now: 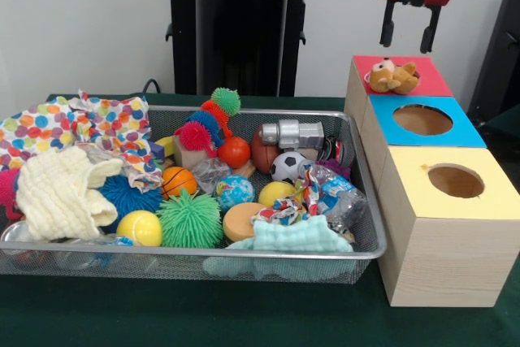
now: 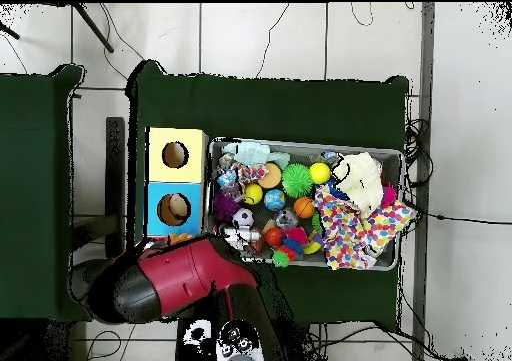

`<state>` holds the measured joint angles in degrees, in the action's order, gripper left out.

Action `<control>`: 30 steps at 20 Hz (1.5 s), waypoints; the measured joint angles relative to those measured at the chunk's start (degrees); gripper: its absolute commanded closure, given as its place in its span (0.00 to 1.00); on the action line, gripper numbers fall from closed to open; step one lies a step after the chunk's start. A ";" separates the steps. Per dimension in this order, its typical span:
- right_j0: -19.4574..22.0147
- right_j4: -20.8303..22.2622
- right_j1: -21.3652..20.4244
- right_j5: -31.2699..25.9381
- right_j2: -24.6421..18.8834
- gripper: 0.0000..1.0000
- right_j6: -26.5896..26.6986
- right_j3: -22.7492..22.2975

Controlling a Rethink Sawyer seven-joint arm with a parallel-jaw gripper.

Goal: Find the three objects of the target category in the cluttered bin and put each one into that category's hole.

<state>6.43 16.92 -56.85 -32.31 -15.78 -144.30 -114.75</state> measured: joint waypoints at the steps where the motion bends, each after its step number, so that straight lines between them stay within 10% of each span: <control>1: 0.00 0.01 0.06 0.00 0.00 0.00 0.00 -0.01; 30: -1.99 0.46 0.50 -0.01 0.00 0.00 0.00 3.75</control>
<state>4.44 17.38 -56.36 -32.33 -15.78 -144.30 -110.99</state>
